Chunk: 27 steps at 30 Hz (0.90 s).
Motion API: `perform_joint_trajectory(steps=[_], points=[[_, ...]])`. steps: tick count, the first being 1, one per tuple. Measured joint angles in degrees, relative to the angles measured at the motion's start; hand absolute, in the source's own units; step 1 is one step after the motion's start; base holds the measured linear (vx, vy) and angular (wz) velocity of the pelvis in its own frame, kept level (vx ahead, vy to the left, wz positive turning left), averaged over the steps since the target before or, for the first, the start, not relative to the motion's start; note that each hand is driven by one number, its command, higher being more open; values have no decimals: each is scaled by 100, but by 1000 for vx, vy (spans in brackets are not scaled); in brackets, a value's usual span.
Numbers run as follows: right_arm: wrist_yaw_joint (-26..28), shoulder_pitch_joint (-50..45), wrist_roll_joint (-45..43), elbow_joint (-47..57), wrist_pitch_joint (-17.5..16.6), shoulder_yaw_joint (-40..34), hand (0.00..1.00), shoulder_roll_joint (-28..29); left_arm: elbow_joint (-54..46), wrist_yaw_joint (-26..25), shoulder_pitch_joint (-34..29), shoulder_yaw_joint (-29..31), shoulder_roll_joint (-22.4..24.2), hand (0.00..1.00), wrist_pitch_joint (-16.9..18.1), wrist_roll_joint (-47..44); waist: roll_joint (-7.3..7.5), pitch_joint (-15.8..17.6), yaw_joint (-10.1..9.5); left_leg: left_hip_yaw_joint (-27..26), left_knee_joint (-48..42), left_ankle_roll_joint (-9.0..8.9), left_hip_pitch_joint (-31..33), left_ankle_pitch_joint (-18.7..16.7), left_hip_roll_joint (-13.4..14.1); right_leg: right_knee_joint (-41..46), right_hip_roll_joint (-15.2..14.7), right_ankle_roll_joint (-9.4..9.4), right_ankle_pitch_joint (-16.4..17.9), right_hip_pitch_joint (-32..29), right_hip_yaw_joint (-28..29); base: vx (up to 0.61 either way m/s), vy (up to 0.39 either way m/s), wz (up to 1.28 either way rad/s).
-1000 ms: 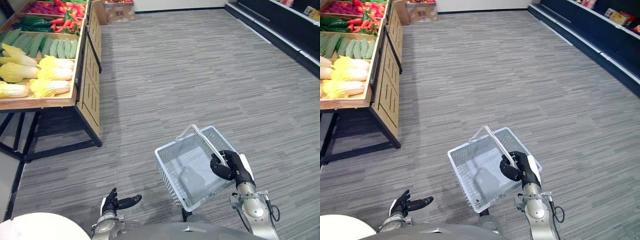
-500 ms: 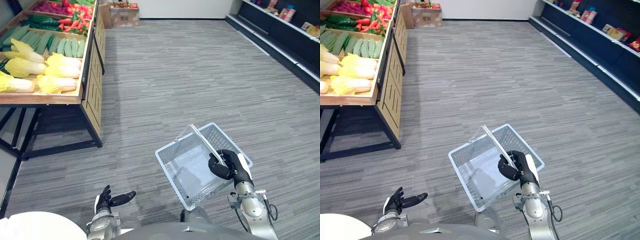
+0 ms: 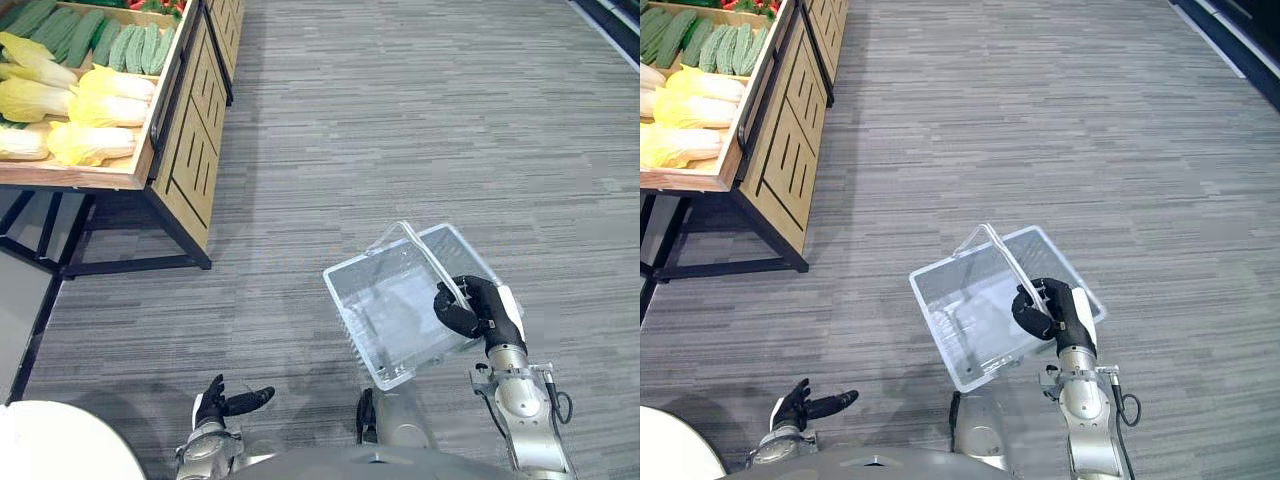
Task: Pick vegetable in the basket
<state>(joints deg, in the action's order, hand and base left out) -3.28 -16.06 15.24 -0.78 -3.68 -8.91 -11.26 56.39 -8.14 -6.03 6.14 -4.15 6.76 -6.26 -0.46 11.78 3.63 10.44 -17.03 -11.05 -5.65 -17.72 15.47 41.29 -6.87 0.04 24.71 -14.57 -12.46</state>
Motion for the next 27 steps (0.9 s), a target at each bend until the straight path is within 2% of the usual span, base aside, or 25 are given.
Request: perform_joint_trajectory(steps=[2,3,4,5,6,7,8,9,10,11,12,13,14,15,16,17,18,19,20,21,22,23,25,27], points=[[0,1,-6,-3,5,-75,0,-1,-22,47,43,-130,59,100,-18,-12,-40,-31,-1,-4,-585,69,299,111,40,-98,61,49,26,137,-136,254,-194,28],[0,-30,-10,-4,43,-79,0,-1,-46,69,49,-136,47,100,-32,-45,-37,-31,-14,-136,-1378,84,569,451,55,-416,144,60,20,492,-182,242,-178,12],[0,-68,-25,-4,44,-83,0,-2,-67,56,46,-124,46,100,-37,-62,-33,-32,-21,-224,-1724,130,668,654,68,-581,178,85,6,680,-190,246,-178,4],[0,-131,-68,-4,44,-85,0,-3,-94,48,42,-107,39,100,-34,-72,-29,-35,-32,-445,-2264,225,835,1075,133,-869,239,133,-23,997,-196,251,-148,-11],[-3,-179,-122,-1,42,-85,0,-4,-132,43,31,-83,32,100,-30,-89,28,-12,-71,-751,-3011,405,1077,1406,242,-1253,303,228,-82,1393,-150,264,-125,-21],[-20,-177,-158,-2,42,-99,0,4,-163,50,29,-79,29,100,-29,-96,26,-14,-83,-947,-3430,574,1203,1214,298,-1408,315,245,-92,1576,-110,343,-105,-32],[-90,-187,-235,-2,42,-121,0,14,-201,52,24,-78,24,100,-27,-88,34,-9,-100,-1338,-4045,842,1428,873,303,-1679,324,249,-107,1903,-3,313,-19,-32],[-152,-229,-268,-3,43,-167,0,34,-247,54,20,-66,23,100,-18,-88,46,-2,-131,-1689,-4335,1007,1627,616,247,-1982,323,218,-144,2245,74,327,6,-26],[-182,-250,-281,-2,43,-189,0,44,-286,57,20,-54,22,100,-13,-92,61,4,-158,-1806,-4367,1077,1742,489,162,-2123,315,201,-154,2408,116,348,59,-23],[-219,-265,-324,-4,49,-198,0,54,-362,69,20,-7,27,100,55,-103,87,16,-224,-1979,-4280,1208,2033,287,-56,-2382,281,163,-175,2700,180,383,109,-22],[-221,-264,-325,-5,49,-233,0,83,-457,82,36,82,28,100,75,-106,141,36,-286,-2078,-3902,1251,2380,156,-401,-2578,177,132,-192,2927,204,389,131,-25],[-225,-268,-325,-12,49,-241,0,93,-486,83,60,127,39,100,78,-119,162,47,-325,-2117,-3549,1247,2543,151,-592,-2581,116,122,-194,2992,224,412,166,-27],[-219,-302,-325,-27,49,-279,0,79,-504,68,101,159,77,100,80,-116,176,59,-369,-2122,-2360,1266,2682,386,-972,-2485,25,54,-184,3110,299,446,196,-38],[-193,-296,-325,-133,62,-238,0,197,-499,68,109,246,94,100,75,-255,238,77,-494,-2028,-1507,1304,2464,1133,-1306,-2290,-66,-156,-95,3227,485,455,199,-31],[-187,-293,-323,-206,84,-165,0,295,-504,54,150,300,35,100,74,-215,379,56,-472,-2086,-1360,1365,2352,1148,-1392,-2242,-124,-192,-68,3198,613,425,142,-17],[-153,-280,-324,-252,85,-58,0,295,-511,9,243,311,20,100,99,-202,368,59,-453,-2014,-1176,1406,2286,1175,-1365,-2386,-15,-143,-35,2966,760,296,107,-12],[-119,-197,-324,-265,83,12,0,264,-454,3,247,333,31,100,88,-167,247,120,-491,-1921,-1188,1408,2243,1179,-1249,-2787,185,-152,-43,2851,814,239,124,-19],[-119,-153,-323,-292,83,30,0,265,-393,4,241,341,30,100,60,-134,215,142,-499,-1876,-1257,1413,2203,1176,-1210,-3047,246,-155,-101,2843,826,108,130,-28],[-119,-128,-320,-307,83,51,0,265,-313,6,222,452,80,100,-1,-240,195,152,-501,-1841,-1437,1429,2175,1166,-1176,-3426,288,-175,-350,2848,835,46,105,-16],[-119,-119,-317,-308,75,66,0,263,-295,-17,221,511,95,100,4,-227,201,154,-505,-1850,-1577,1461,2118,1140,-1174,-3660,283,-225,-942,2838,914,14,65,-5],[-119,-147,-315,-345,74,81,0,244,-268,-24,168,492,86,100,18,-203,170,106,-492,-1855,-1616,1404,1973,1012,-1171,-3642,293,-321,-1187,2939,1012,80,69,-17],[-120,-149,-314,-349,75,97,0,238,-260,-18,106,496,81,100,33,-212,183,74,-522,-1854,-1566,1297,1877,910,-1154,-3651,294,-352,-1216,2938,1147,136,56,-35],[-123,-3,-312,-350,56,192,0,237,-254,-19,96,493,81,100,49,-207,107,28,-530,-1979,-1321,1142,1819,773,-1101,-3642,288,-365,-1224,2779,1401,151,52,-57],[-123,15,-309,-353,57,267,0,239,-244,-5,96,487,80,100,48,-209,120,16,-526,-2131,-1117,1140,1786,763,-1102,-3614,247,-382,-1234,2634,1516,86,57,-43]])
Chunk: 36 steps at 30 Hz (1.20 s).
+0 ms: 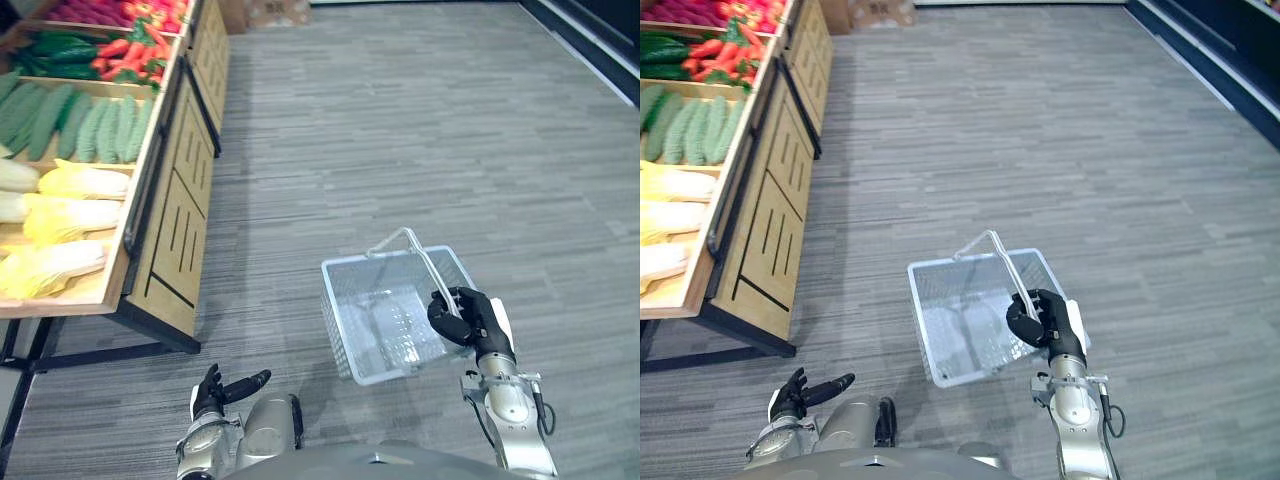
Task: Pick vegetable in the basket
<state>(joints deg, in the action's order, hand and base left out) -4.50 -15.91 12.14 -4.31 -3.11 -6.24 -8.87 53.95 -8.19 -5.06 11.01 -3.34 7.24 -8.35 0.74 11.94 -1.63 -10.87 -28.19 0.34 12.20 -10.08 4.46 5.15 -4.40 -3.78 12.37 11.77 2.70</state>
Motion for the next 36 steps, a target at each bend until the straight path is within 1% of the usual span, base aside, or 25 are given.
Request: perform_joint_trajectory(steps=[2,3,4,5,7,8,9,10,12,13,14,15,17,19,21,22,23,25,26,27,29,30,32,34,36], points=[[-1,8,4,-87,1,90,0,8,-4,-10,5,1,-4,100,1,-9,48,-26,-92,-230,325,-6,-186,-8,-33,204,-77,-23,15,-198,238,95,99,-57],[-1,3,23,-173,2,134,0,13,-23,-12,-8,-36,-3,100,7,-11,98,-59,-144,-316,528,-9,-331,-114,-90,430,-133,-140,122,-321,292,64,75,-47],[0,5,78,-223,2,150,0,22,-29,-12,-8,-81,-6,100,7,-16,131,-72,-153,-361,588,2,-382,-176,-128,573,-168,-151,209,-374,321,58,92,-36],[5,-6,115,-339,15,206,0,22,-28,-6,-12,-212,-110,100,4,-17,188,-104,-151,-418,659,33,-484,-246,-219,1015,-241,-273,335,-544,376,42,83,-18],[10,-48,119,-408,66,269,0,29,-28,-10,-27,-347,-123,100,0,-17,210,-132,-138,-439,831,31,-663,-290,-302,1706,-262,-284,351,-808,382,58,103,-9],[10,-149,134,-408,106,334,0,31,-58,0,-63,-428,-190,100,3,-15,302,-168,-123,-449,963,74,-831,-304,-422,2600,-318,-300,335,-1166,372,94,113,4],[10,-191,174,-408,124,352,0,32,-59,5,-69,-453,-225,100,0,-17,355,-183,-114,-447,981,108,-893,-320,-475,2939,-352,-332,296,-1290,363,116,115,10],[11,-246,239,-408,133,361,0,31,-59,13,-78,-460,-255,100,-5,-17,416,-200,-111,-446,973,190,-988,-340,-534,3387,-363,-309,187,-1444,340,147,86,18],[5,-343,316,-408,146,348,0,26,-115,-1,-162,-459,-263,100,-38,-18,447,-210,-59,-346,1052,299,-1358,-436,-580,4227,-479,-170,-475,-1632,-52,230,120,24],[5,-351,320,-407,146,352,0,28,-169,-3,-212,-459,-264,100,-55,-17,444,-213,-31,-308,1117,321,-1469,-448,-579,4413,-506,-165,-733,-1687,-158,267,124,24],[6,-352,321,-403,144,353,0,38,-236,-4,-287,-461,-234,100,-96,-18,421,-211,38,-226,1252,362,-1683,-458,-579,4835,-555,-113,-610,-1829,-318,231,81,23],[9,-351,322,-397,144,352,0,40,-242,-2,-328,-466,-254,100,-110,-14,416,-223,40,-137,1336,372,-1845,-460,-577,5062,-550,-44,-216,-2010,-449,277,86,25],[9,-353,321,-352,144,339,0,39,-239,2,-348,-469,-264,100,-113,-9,412,-221,59,10,1445,375,-2043,-461,-544,5020,-479,-2,176,-2265,-689,204,12,30],[9,-351,316,-269,144,334,0,58,-222,5,-351,-474,-266,100,-118,-9,382,-202,80,191,1473,383,-2199,-471,-472,4562,-314,51,376,-2495,-816,246,-51,44],[9,-309,314,-181,119,332,0,82,-208,4,-358,-525,-268,100,-122,-5,292,-170,125,331,1546,336,-2373,-497,-324,3478,-66,84,363,-2666,-761,318,-119,54],[11,-246,310,-181,116,331,0,82,-207,3,-378,-568,-269,100,-122,-4,226,-132,159,409,1565,271,-2473,-534,-218,2721,71,0,266,-2710,-651,213,-92,41],[11,-235,310,-181,115,330,0,82,-207,3,-383,-573,-268,100,-122,-3,215,-125,166,427,1567,261,-2488,-540,-198,2581,87,14,220,-2716,-639,226,-115,46],[11,-152,278,-178,110,329,0,83,-203,3,-403,-572,-271,100,-120,3,194,-113,173,519,1596,-18,-2651,-700,-75,1151,139,-10,-575,-2783,-373,329,-206,42],[15,-153,262,-175,110,329,0,93,-203,5,-421,-568,-309,100,-116,8,275,-151,166,579,1653,-236,-2769,-836,-95,504,61,-57,-1123,-2753,-300,463,-327,49],[16,-146,261,-182,113,312,0,92,-140,6,-401,-569,-354,100,-118,63,318,-154,181,726,1664,-373,-2915,-986,-37,478,47,-77,-2084,-2671,-296,409,-315,39],[16,-17,256,-205,116,208,0,68,-5,30,-322,-590,-240,100,-114,232,-36,-82,179,850,1649,-494,-2915,-941,227,778,277,130,-1832,-2720,-489,363,-298,25],[17,36,237,-207,120,162,0,75,29,60,-299,-584,-197,100,-110,226,-107,-38,211,944,1669,-545,-2927,-802,290,1167,281,231,-1614,-2848,-604,321,-269,26],[22,-24,212,-207,122,96,0,75,136,61,-261,-586,-168,100,-112,230,-169,-50,296,1131,1644,-598,-2959,-642,409,1602,266,306,-1224,-2880,-815,302,-262,49],[22,-25,208,-196,121,32,0,102,200,68,-246,-585,-162,100,-108,230,-183,-63,354,1297,1407,-593,-2897,-619,536,1880,290,366,-860,-2882,-995,242,-247,45],[22,-34,209,-191,121,-55,0,132,230,75,-200,-581,-167,100,-108,224,-202,-120,347,1499,519,-620,-2398,-552,672,1847,383,437,-693,-2825,-1174,166,-226,26]])
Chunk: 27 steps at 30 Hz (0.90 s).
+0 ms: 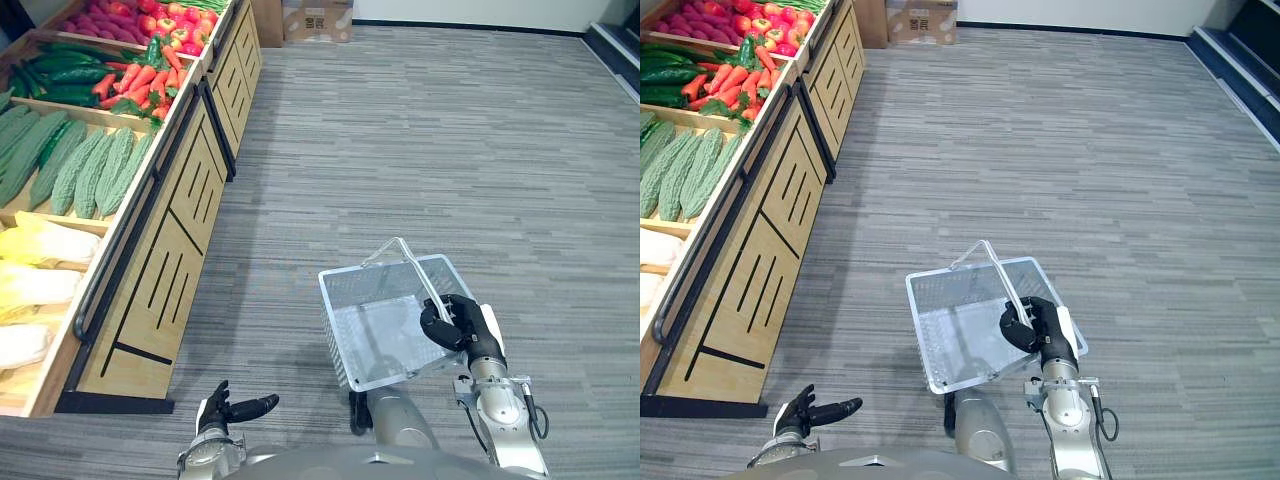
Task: Pick vegetable in the basket
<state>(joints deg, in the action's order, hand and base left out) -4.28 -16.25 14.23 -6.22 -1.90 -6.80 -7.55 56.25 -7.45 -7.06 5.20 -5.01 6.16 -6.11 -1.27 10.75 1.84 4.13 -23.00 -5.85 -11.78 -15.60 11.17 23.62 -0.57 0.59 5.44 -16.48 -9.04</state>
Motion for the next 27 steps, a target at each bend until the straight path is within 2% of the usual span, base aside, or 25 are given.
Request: perform_joint_trajectory(steps=[1,3,5,6,8,10,12,13,14,15,16,18,21,23,27], points=[[0,-9,-3,2,0,-6,0,8,9,-2,12,2,-1,100,-1,1,-6,0,8,31,-303,-63,167,83,37,-78,26,17,10,67,-40,138,-170,21],[11,-160,-114,4,0,6,0,48,4,-5,21,15,8,100,-7,-13,-26,-5,-19,24,-1409,-242,649,788,149,-435,164,48,23,499,-96,178,-177,14],[12,-255,-163,7,0,18,0,60,4,-18,3,17,3,100,-6,-27,3,20,-47,-120,-1977,-212,795,1357,246,-737,265,145,38,889,-29,195,-135,-10],[-10,-300,-172,18,0,-16,0,44,-8,-16,-12,25,-17,100,4,-30,-33,15,-71,-442,-2582,-72,1031,1077,386,-1007,359,290,18,1193,63,218,-113,-23],[-42,-310,-215,19,1,-53,0,51,-38,-14,-26,31,-7,100,11,-35,-39,21,-91,-799,-2895,78,1298,540,382,-1184,389,368,1,1443,176,227,-78,-28],[-112,-330,-349,20,0,-43,0,55,-133,-32,-30,39,-43,100,14,-52,-1,44,-210,-970,-2391,158,1569,10,125,-1355,360,423,11,1760,367,218,-1,-45],[-111,-325,-383,21,-2,-35,0,56,-188,-44,-36,36,-52,100,8,-51,10,59,-249,-1001,-1607,159,1651,-127,-1,-1409,313,396,12,1884,462,191,93,-38],[-112,-344,-397,19,-3,-53,0,57,-212,-45,-37,23,-53,100,7,-34,34,80,-232,-997,-536,130,1637,-39,-124,-1390,204,247,67,1955,487,171,131,-19],[-115,-366,-397,20,-3,-71,0,46,-212,-53,-39,20,-51,100,7,-25,32,78,-207,-983,-122,136,1634,172,-162,-1374,169,181,115,1973,484,161,158,0],[-117,-389,-396,20,-3,-131,0,-21,-215,-67,-49,17,8,100,7,-23,-76,72,-163,-972,457,101,1643,893,-174,-1365,171,62,196,2027,478,141,166,6],[-117,-387,-394,1,-3,-158,0,-57,-216,-70,-43,32,70,100,5,-38,-144,105,-164,-934,559,19,1638,1096,-164,-1357,187,-1,235,2063,480,200,240,9],[-100,-380,-396,-52,24,-108,0,-12,-272,-69,-10,21,-20,100,16,-22,-5,153,-170,-998,811,86,1489,1108,-419,-1401,-99,-186,286,2136,520,190,233,7],[-8,-362,-400,-52,24,-26,0,54,-271,-73,8,22,-59,100,1,-20,66,171,-207,-1092,1080,213,1420,1177,-619,-1683,-251,-368,170,2187,616,159,157,-6],[30,-356,-436,-53,24,55,0,63,-263,-71,-12,12,-55,100,-5,0,62,162,-194,-1157,1335,295,1269,1245,-707,-1772,-332,-410,143,2221,638,79,67,-8],[59,-340,-674,-69,20,232,0,67,-224,-64,-11,-47,-71,100,0,0,71,128,-169,-1166,1731,315,1107,1402,-787,-1878,-377,-449,113,2246,656,22,12,-3]])
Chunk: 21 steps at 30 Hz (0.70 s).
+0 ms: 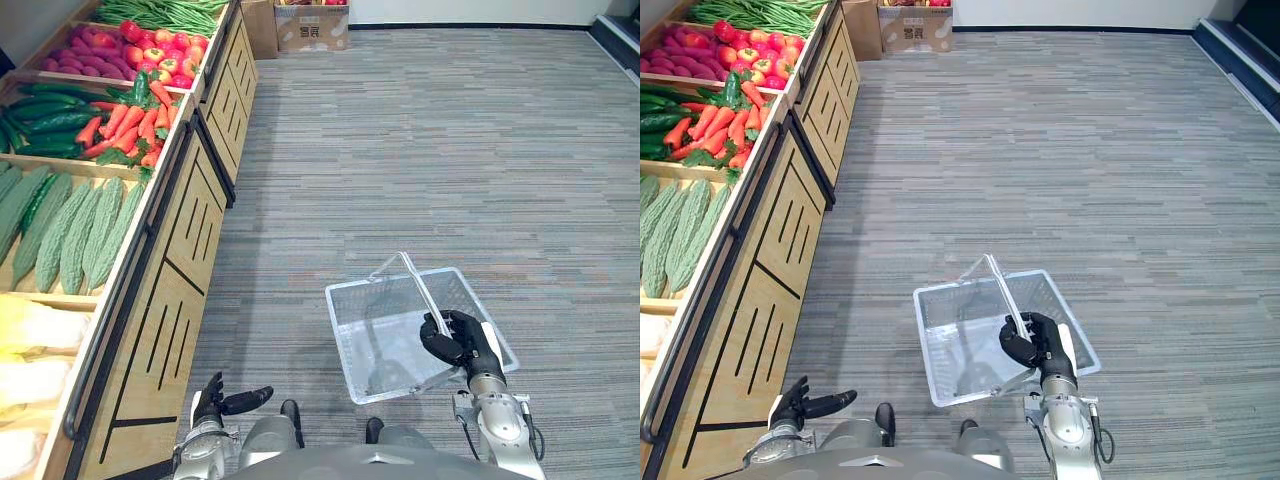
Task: Pick vegetable in the basket
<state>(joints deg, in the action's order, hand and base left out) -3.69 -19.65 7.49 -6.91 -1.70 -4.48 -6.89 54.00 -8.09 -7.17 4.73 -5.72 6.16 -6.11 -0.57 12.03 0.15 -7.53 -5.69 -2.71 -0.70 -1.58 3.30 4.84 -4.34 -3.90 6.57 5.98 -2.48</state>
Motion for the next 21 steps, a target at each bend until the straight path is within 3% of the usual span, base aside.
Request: perform_joint_trajectory(steps=[14,20,21], points=[[69,42,-495,-480,-9,451,0,43,232,3,10,-73,-146,100,23,-4,228,-243,-25,-6,1008,88,-317,565,-155,-11,-38,-108,-97,-180,60,-30,10,-1],[56,46,-793,-481,-9,446,0,43,375,3,-14,-39,-206,100,18,-2,312,-284,-29,-49,1058,99,-370,581,-227,-88,-104,-175,-138,-155,121,-25,24,-4],[48,243,-790,-638,-9,423,0,91,405,-2,-48,-40,-200,100,15,-2,322,-296,-144,-50,1057,151,-377,599,-282,-213,-148,-203,-221,-95,127,0,0,0]])
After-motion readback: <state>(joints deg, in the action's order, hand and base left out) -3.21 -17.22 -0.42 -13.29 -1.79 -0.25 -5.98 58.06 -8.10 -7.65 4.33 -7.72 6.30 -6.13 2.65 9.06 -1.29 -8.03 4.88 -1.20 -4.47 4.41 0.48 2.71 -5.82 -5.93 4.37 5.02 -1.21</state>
